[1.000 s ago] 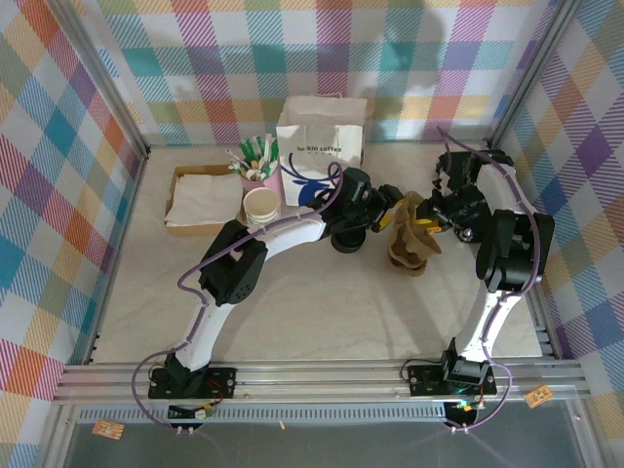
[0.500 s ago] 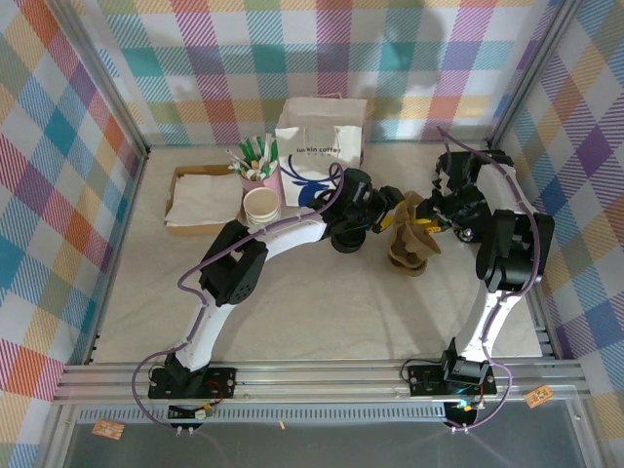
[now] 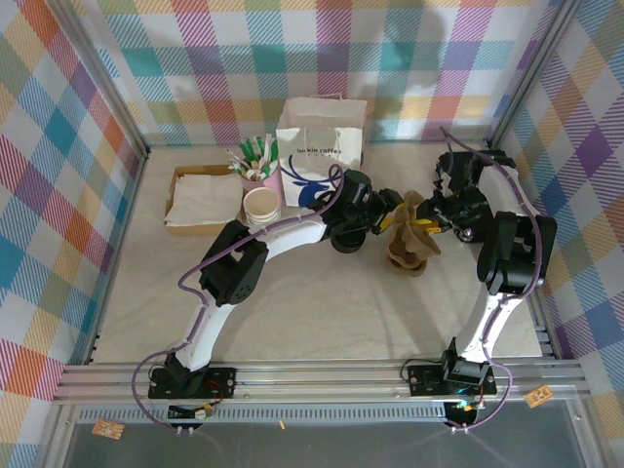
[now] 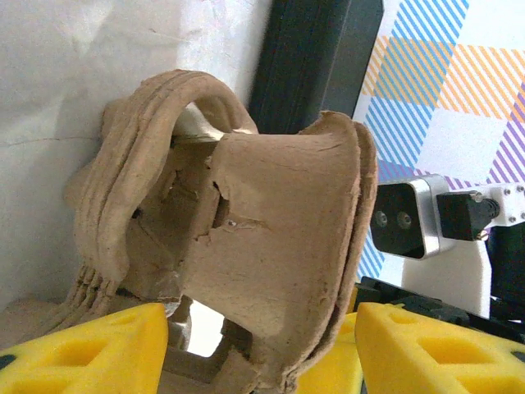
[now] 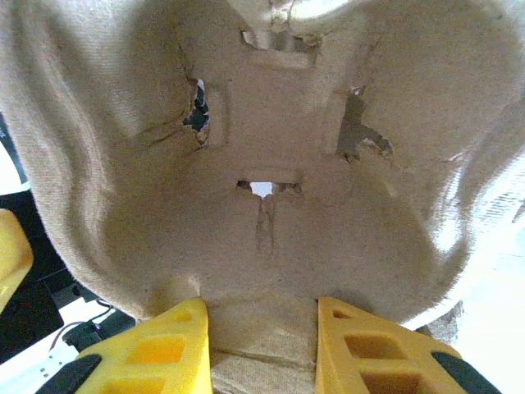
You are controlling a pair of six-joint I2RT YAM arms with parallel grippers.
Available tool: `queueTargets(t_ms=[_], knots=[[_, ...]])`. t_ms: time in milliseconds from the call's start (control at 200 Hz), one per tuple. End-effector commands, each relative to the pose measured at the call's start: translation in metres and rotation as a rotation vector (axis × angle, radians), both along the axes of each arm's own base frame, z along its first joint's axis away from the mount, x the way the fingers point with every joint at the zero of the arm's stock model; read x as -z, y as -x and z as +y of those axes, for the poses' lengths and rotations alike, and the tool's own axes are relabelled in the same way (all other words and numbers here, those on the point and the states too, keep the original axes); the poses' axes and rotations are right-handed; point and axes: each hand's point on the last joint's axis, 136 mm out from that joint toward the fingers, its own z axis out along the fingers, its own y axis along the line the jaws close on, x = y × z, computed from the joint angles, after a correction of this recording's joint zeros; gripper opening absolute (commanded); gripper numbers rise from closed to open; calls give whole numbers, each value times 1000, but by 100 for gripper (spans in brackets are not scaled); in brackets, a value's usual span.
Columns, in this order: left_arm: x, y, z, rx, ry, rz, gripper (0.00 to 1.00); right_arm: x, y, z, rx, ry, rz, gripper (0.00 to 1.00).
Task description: Pack the takeout coffee
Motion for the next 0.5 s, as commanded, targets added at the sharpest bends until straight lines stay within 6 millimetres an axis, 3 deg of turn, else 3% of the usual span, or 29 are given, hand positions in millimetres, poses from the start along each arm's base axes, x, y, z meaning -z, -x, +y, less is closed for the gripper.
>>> queueTargets(t_ms=[0, 495], knots=[[5, 13, -5, 43, 2, 12, 62, -16, 2, 3, 18, -41, -28, 29], [7, 18, -8, 57, 14, 16, 61, -18, 5, 3, 27, -46, -27, 29]])
